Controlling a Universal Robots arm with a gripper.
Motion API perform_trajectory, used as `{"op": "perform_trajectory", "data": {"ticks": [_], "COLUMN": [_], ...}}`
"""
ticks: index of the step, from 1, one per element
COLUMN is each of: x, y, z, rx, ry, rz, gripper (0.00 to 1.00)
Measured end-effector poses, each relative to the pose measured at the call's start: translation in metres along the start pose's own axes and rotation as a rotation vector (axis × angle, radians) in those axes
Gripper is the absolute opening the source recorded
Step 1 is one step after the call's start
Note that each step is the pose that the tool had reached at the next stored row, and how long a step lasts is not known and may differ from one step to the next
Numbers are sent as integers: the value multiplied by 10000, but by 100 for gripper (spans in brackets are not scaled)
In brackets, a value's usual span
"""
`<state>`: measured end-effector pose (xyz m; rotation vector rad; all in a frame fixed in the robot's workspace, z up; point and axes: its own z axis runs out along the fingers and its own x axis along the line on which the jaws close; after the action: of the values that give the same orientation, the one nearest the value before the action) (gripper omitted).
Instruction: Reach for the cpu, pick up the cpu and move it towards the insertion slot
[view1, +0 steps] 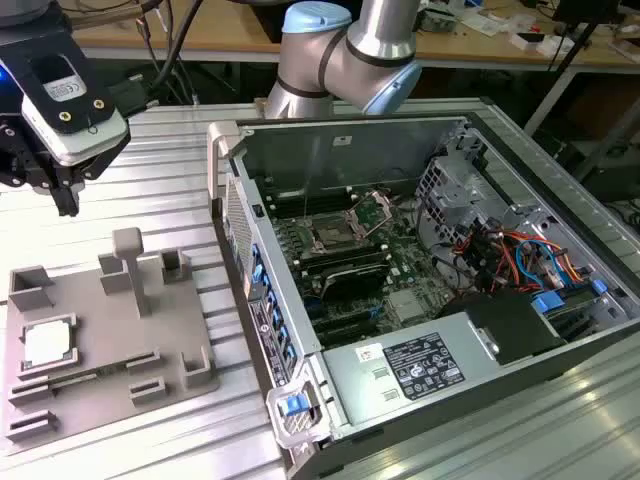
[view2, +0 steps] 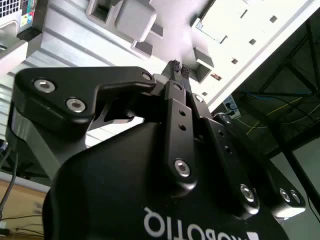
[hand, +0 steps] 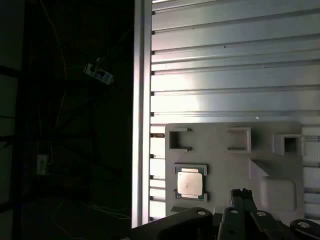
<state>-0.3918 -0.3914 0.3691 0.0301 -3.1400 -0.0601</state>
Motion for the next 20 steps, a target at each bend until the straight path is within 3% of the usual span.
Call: {"op": "perform_trajectory", "data": {"ticks": [7,20], "x": [28,166], "y": [1,0], "z": [0,3], "rx": [0,1], "ry": [0,1], "rz": [3,1], "gripper": [11,11]}}
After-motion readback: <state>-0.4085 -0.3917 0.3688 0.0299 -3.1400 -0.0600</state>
